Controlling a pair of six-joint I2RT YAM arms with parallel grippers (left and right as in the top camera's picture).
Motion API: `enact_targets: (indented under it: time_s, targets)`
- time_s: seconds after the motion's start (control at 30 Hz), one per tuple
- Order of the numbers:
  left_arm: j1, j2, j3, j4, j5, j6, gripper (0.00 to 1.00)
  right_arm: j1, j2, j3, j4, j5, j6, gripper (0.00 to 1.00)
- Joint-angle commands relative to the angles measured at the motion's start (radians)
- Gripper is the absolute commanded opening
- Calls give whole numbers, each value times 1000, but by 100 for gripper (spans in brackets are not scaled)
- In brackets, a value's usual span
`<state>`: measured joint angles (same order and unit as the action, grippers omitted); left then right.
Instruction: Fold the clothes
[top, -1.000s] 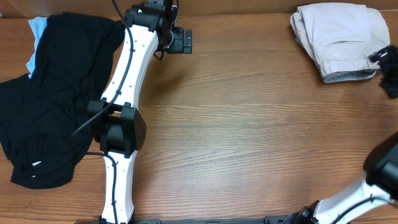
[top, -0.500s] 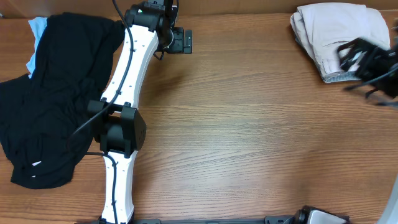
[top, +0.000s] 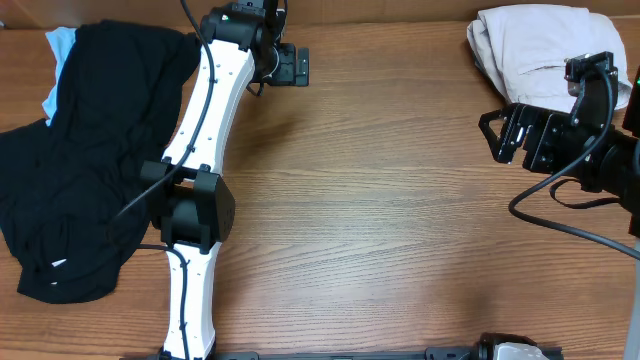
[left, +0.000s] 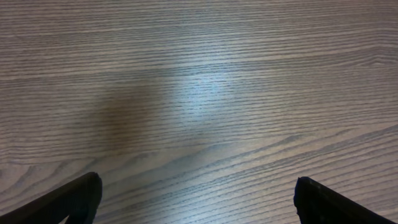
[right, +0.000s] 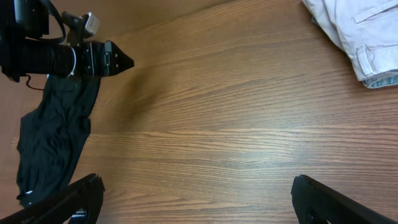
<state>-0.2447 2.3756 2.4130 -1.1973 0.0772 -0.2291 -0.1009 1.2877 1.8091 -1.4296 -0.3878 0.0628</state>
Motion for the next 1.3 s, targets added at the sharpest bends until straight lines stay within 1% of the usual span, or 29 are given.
enact_targets:
  time_s: [0.0, 0.1, 0.17, 0.3, 0.4, 0.47, 0.67, 0.8, 0.9, 1.03, 1.1, 1.27]
  targets:
    - [-4, 13, -3, -2, -7, 14, 100, 5, 8, 10, 3, 7, -11, 100]
    - [-5, 13, -3, -2, -7, 14, 100, 6, 11, -6, 36, 56, -12, 100]
    - [-5, 13, -3, -2, -7, 14, 100, 6, -13, -46, 92, 58, -16, 100]
    - [-5, 13, -3, -2, -7, 14, 100, 18, -104, -197, 254, 60, -19, 100]
    - [-3, 13, -3, -2, -7, 14, 100, 38, -208, -381, 423, 95, -19, 100]
    - [-4, 13, -3, -2, -7, 14, 100, 53, -293, -541, 559, 127, -19, 100]
    - [-5, 13, -3, -2, -7, 14, 100, 101, -562, -1004, 889, 122, -18, 100]
    - [-3, 13, -3, -2, -7, 14, 100, 135, -742, -1277, 1108, 131, -19, 100]
    - [-5, 13, -3, -2, -7, 14, 100, 145, -859, -1449, 1273, 135, -18, 100]
    - [-5, 13, -3, -2, -7, 14, 100, 147, -972, -1604, 1447, 137, -18, 100]
    - [-5, 13, -3, -2, -7, 14, 100, 147, -1014, -1656, 1496, 142, -18, 100]
    - [-5, 13, -3, -2, -7, 15, 100, 147, -1104, -1732, 1533, 187, -18, 100]
